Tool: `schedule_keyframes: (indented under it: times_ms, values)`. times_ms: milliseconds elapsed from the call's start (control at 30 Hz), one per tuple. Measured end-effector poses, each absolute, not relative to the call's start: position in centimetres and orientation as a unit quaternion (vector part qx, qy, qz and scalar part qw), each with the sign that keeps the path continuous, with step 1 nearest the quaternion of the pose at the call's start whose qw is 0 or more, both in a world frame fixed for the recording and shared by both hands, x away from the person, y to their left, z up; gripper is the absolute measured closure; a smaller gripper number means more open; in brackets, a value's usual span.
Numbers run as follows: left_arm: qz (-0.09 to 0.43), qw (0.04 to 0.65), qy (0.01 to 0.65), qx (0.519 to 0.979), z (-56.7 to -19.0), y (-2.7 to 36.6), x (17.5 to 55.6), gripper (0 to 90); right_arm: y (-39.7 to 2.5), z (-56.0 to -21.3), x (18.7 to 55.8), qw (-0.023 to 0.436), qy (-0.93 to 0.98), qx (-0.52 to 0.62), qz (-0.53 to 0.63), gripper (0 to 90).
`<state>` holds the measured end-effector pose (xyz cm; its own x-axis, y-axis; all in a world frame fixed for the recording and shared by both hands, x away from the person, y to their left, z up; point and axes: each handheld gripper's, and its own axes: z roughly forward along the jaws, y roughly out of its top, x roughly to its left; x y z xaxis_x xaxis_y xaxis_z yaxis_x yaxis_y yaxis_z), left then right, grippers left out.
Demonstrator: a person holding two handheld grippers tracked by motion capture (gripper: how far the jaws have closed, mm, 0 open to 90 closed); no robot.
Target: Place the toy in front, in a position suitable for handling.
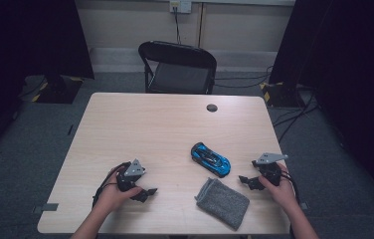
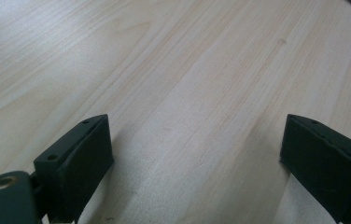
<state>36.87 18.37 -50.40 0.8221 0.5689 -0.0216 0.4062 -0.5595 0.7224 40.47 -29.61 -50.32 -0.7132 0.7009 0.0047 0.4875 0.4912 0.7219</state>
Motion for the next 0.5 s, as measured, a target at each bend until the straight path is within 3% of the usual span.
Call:
schedule_keyframes:
  times_ms: [367, 500]
  values:
    - [0.106, 0.378, 0.277, 0.877, -50.4, 18.3, 36.9, 7.9, -29.8, -50.2, 40.3, 0.142, 0.851, 0.352, 0.364, 14.6]
    - [0.103, 0.378, 0.273, 0.878, -50.4, 18.3, 37.0, 6.9, -29.5, -48.7, 40.5, 0.147, 0.856, 0.343, 0.359, 17.8]
